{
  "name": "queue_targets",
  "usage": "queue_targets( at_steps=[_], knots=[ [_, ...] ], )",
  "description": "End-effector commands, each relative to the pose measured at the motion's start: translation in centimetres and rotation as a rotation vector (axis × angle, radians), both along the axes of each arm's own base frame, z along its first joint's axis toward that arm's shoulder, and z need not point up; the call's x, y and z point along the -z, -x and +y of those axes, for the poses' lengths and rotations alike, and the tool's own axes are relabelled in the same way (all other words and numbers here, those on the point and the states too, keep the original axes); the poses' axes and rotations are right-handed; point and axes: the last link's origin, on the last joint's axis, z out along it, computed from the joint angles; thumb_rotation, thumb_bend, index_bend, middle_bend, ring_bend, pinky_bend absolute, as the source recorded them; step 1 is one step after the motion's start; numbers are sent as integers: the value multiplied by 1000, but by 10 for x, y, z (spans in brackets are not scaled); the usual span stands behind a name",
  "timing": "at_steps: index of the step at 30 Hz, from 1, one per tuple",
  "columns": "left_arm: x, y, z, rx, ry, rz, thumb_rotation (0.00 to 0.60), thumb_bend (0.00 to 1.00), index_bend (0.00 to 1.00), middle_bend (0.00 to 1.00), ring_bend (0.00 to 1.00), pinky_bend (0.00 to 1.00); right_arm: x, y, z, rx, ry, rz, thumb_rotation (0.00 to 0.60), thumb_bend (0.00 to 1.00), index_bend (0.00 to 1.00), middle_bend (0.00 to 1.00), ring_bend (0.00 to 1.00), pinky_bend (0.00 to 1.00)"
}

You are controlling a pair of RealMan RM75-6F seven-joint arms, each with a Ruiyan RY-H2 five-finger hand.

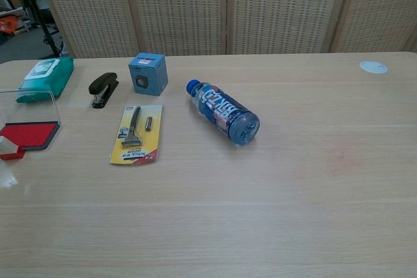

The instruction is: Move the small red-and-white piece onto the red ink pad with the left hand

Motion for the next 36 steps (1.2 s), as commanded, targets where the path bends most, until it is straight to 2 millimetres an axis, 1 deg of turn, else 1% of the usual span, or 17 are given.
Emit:
queue_targets(
  at_steps=[1,6,17,20,22,23,25,26,27,28,29,30,31,32,34,35,36],
  knots=[
    [0,0,0,1,-1,-1,600,391,486,992,1000,920,0,0,0,0,0,-1,600,0,0,0,0,0],
    [-2,0,1,0,-2,-1,600,391,433,992,1000,920,0,0,0,0,0,-1,600,0,0,0,0,0],
    [-5,-2,-1,10,-5,-11,600,391,379,992,1000,920,-1,0,0,0,2,-2,600,0,0,0,0,0],
    [-15,-7,-5,40,-29,-35,600,384,371,992,1000,920,-1,0,1,1,5,-4,600,0,0,0,0,0],
    [-28,-15,-9,90,-68,-46,600,365,369,992,1000,920,-2,0,1,0,5,-6,600,0,0,0,0,0],
    [-40,-22,-13,131,-105,-54,600,347,366,990,1000,920,-2,0,1,-2,5,-6,600,0,0,0,0,0],
    [-57,-31,-20,187,-159,-72,600,319,354,969,975,917,-2,0,2,-5,5,-6,600,0,0,0,0,0],
    [-68,-36,-25,217,-189,-80,600,306,322,931,921,909,-2,-1,2,-6,5,-6,600,0,0,0,0,0],
    [-74,-38,-29,232,-199,-84,600,294,288,888,858,890,-2,-1,2,-7,7,-5,600,0,0,0,0,0],
    [-78,-40,-32,239,-205,-84,600,275,220,766,714,829,-2,-1,2,-8,7,-5,600,0,0,0,0,0],
    [-83,-41,-36,249,-207,-80,600,254,145,577,533,710,-2,-1,3,-9,8,-5,600,0,0,0,0,0],
    [-88,-42,-40,254,-203,-70,600,235,86,357,339,556,-2,-1,3,-10,10,-5,600,0,0,0,0,0],
    [-93,-43,-44,254,-199,-57,600,225,56,219,219,443,-3,-1,3,-10,11,-4,600,0,0,0,0,0],
    [-98,-45,-48,257,-201,-47,600,212,29,79,92,289,-3,-1,3,-11,13,-3,600,0,0,0,0,0],
    [-108,-49,-56,281,-236,-3,600,188,13,1,2,112,-3,-1,3,-11,17,0,600,0,0,0,0,0],
    [-111,-50,-60,296,-262,20,600,162,8,0,0,53,-3,-2,3,-11,18,3,600,0,0,0,0,0],
    [-113,-52,-66,307,-289,44,600,140,6,0,0,28,-2,-2,3,-11,19,8,600,0,0,0,0,0]
  ],
)
